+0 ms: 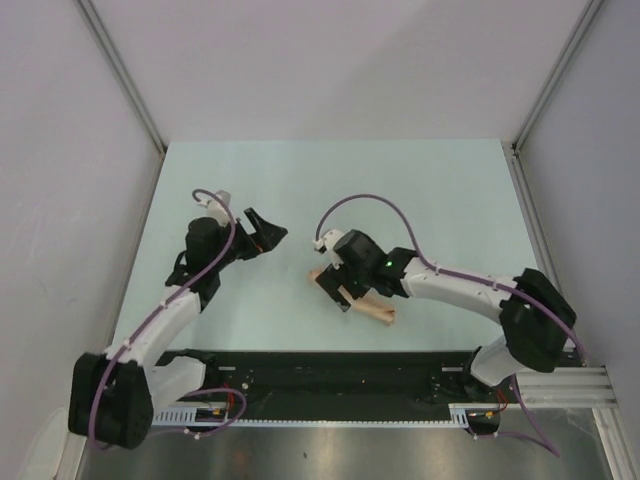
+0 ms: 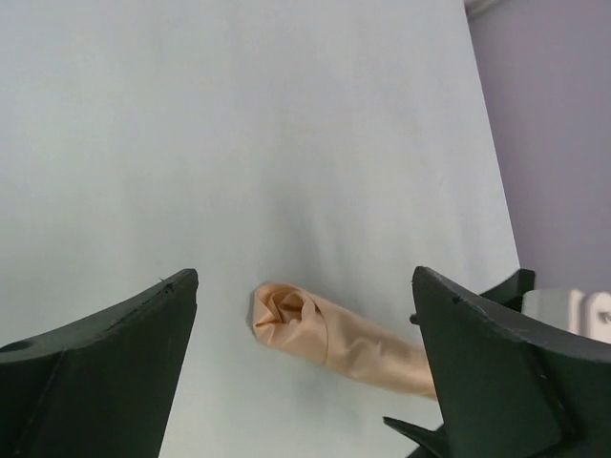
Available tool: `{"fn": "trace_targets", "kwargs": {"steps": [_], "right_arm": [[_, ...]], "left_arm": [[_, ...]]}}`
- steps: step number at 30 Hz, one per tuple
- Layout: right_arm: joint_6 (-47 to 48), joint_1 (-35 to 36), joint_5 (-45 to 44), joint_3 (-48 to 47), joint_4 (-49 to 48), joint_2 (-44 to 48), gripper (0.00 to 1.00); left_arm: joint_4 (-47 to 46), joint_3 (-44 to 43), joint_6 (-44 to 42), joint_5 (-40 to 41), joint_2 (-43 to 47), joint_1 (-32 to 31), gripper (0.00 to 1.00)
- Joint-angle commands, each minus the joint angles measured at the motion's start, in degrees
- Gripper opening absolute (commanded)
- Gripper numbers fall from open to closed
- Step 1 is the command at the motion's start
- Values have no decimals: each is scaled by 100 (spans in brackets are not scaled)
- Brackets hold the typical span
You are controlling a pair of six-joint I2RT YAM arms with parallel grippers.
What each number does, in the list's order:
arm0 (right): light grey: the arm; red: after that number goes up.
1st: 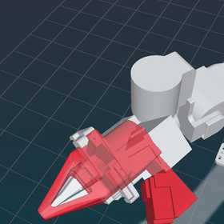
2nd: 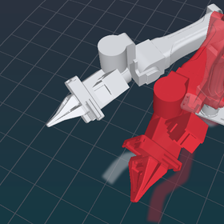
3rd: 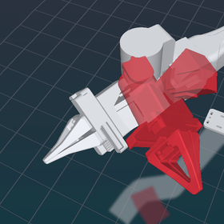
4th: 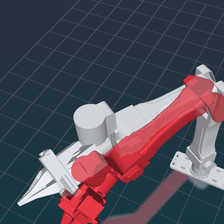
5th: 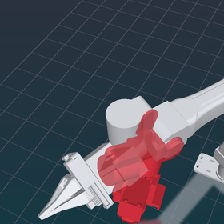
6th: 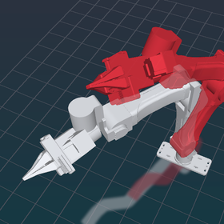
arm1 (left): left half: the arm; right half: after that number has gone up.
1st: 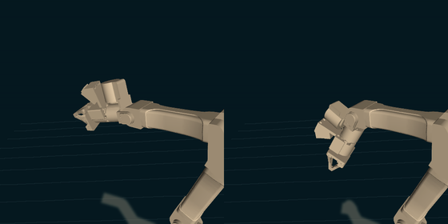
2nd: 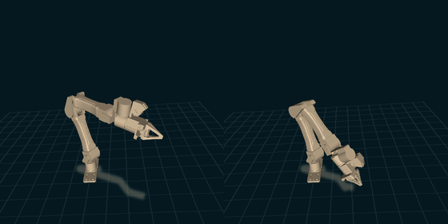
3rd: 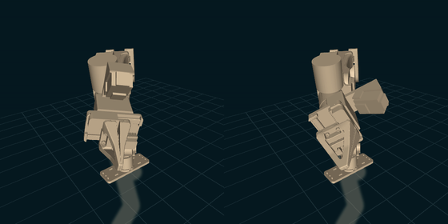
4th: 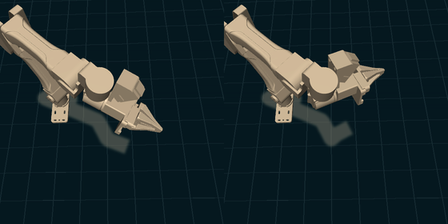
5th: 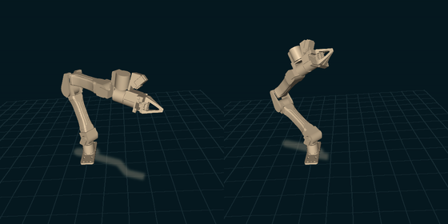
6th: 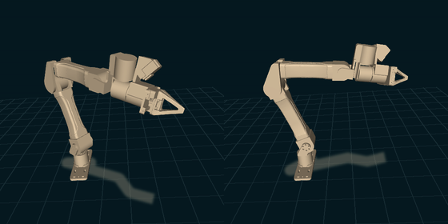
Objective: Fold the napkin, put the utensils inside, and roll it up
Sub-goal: Roll the napkin with the utensil
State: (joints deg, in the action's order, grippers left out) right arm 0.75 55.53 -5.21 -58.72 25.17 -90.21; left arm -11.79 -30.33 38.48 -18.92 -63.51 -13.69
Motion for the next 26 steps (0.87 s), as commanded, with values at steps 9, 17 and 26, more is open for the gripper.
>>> {"fn": "trace_targets", "kwargs": {"steps": [9, 17, 26], "right_arm": [[-1436, -2596, 680, 940, -574, 2190, 97], [-1745, -3680, 601, 1811, -698, 3474, 97], [-1622, -3795, 337, 2242, -680, 4091, 97]], "left_arm": [[3664, -1660, -1974, -499, 1858, 1167, 100], [3763, -1538, -2266, 45, 2781, 1167, 100], [3648, -1467, -2196, 151, 2958, 1167, 100]]}}
